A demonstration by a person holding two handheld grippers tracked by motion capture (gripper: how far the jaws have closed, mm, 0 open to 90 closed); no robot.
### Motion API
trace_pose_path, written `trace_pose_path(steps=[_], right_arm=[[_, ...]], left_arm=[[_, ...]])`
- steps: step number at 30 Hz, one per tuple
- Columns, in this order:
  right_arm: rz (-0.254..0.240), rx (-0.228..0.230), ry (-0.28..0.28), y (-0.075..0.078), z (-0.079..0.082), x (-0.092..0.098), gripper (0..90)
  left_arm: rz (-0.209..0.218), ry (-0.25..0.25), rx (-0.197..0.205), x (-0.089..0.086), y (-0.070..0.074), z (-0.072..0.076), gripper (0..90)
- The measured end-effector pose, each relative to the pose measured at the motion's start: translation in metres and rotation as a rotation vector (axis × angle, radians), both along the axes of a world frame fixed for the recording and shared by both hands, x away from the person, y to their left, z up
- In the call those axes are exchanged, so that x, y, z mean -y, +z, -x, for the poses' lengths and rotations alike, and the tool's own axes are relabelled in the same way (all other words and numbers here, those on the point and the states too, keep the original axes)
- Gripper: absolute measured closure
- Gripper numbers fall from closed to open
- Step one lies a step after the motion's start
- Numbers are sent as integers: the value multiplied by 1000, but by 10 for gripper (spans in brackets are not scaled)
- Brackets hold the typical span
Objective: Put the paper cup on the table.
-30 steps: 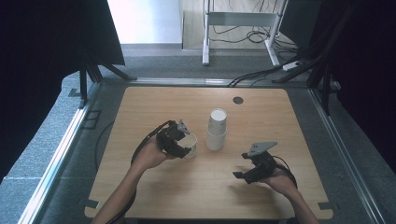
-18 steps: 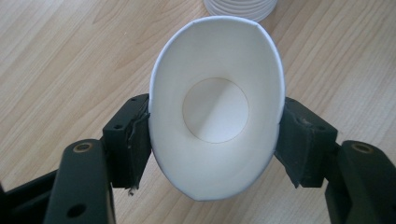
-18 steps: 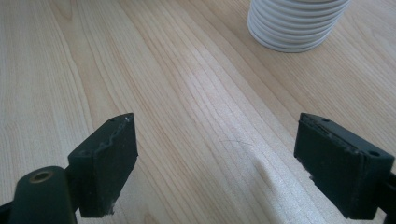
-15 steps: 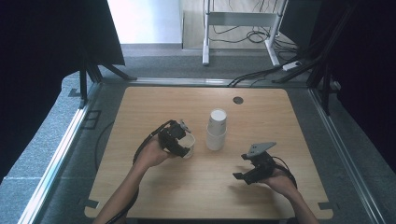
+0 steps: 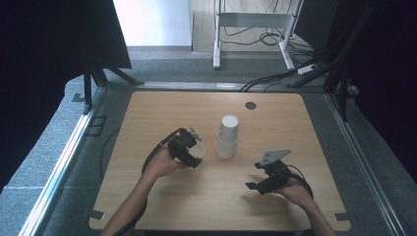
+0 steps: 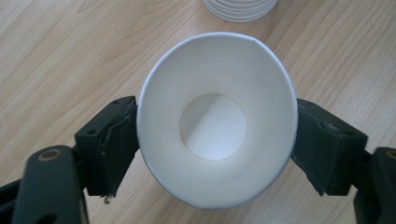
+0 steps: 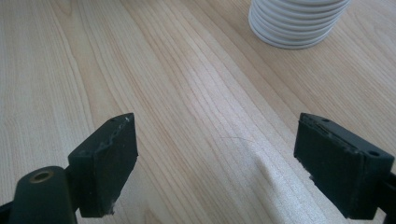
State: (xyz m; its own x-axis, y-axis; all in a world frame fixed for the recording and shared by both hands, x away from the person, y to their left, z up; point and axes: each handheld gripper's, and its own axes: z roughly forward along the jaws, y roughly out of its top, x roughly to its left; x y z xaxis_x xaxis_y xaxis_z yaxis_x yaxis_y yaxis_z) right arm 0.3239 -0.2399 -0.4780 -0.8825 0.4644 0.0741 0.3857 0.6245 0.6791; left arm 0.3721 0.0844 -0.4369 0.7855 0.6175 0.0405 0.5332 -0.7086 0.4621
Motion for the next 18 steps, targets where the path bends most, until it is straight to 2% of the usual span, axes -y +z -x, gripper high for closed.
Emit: trace_pose_path(steps=[3, 9, 13, 14, 18], right_arm=[[0, 0, 1, 0, 0, 0, 134], [-7, 1, 0, 1, 0, 0, 133], [-13, 6, -4, 1, 0, 1, 133], [-15, 6, -1, 1, 0, 1, 132], [-16, 11, -5, 1, 0, 2, 132]], left_arm=[[31, 5, -7, -2, 0, 0, 145], [69, 13, -3, -4, 1, 1, 119], [113, 17, 1, -7, 3, 3, 96], [130, 16, 11, -8, 3, 5, 76], [146, 9, 26, -8, 4, 8, 52]])
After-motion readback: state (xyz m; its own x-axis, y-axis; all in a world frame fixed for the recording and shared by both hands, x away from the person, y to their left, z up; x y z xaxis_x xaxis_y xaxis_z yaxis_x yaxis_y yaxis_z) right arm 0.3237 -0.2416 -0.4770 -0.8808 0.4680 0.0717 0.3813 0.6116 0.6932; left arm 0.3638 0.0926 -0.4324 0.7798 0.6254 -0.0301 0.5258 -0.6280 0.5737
